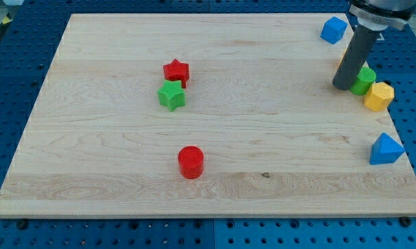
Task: Move the blue cube slightly to the right of the board
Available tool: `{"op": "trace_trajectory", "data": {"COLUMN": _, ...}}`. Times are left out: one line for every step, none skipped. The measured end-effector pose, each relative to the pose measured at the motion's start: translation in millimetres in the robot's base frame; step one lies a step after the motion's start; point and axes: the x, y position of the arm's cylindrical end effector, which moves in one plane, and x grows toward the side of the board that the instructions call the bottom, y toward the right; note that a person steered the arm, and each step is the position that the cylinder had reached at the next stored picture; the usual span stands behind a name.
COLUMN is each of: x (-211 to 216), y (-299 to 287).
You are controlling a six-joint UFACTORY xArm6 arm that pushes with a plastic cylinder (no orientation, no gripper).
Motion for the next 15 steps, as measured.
{"op": "trace_trajectory", "data": {"x": 0, "y": -4}}
{"op": "trace_trajectory", "data": {"x": -5, "y": -5}}
{"op": "trace_trajectory", "data": {"x": -23, "y": -5}}
{"op": "trace_trajectory", "data": {"x": -50, "y": -5}}
{"op": "trace_trajectory", "data": {"x": -68, "y": -5}}
{"op": "trace_trajectory", "data": {"x": -74, "y": -5}}
{"op": "trace_trajectory", "data": {"x": -74, "y": -15}}
{"op": "trace_trajectory", "data": {"x": -86, "y": -34}}
{"op": "trace_trajectory", "data": {"x": -118, "y": -43}}
{"op": "trace_trajectory", "data": {"x": -159, "y": -43}}
{"op": "trace_trajectory", "data": {"x": -192, "y": -37}}
{"op": "trace_trajectory", "data": {"x": -208, "y": -24}}
{"op": "trace_trajectory", "data": {"x": -207, "y": -17}}
{"op": "trace_trajectory", "data": {"x": -194, "y": -18}}
{"op": "trace_trajectory", "data": {"x": -177, "y": -23}}
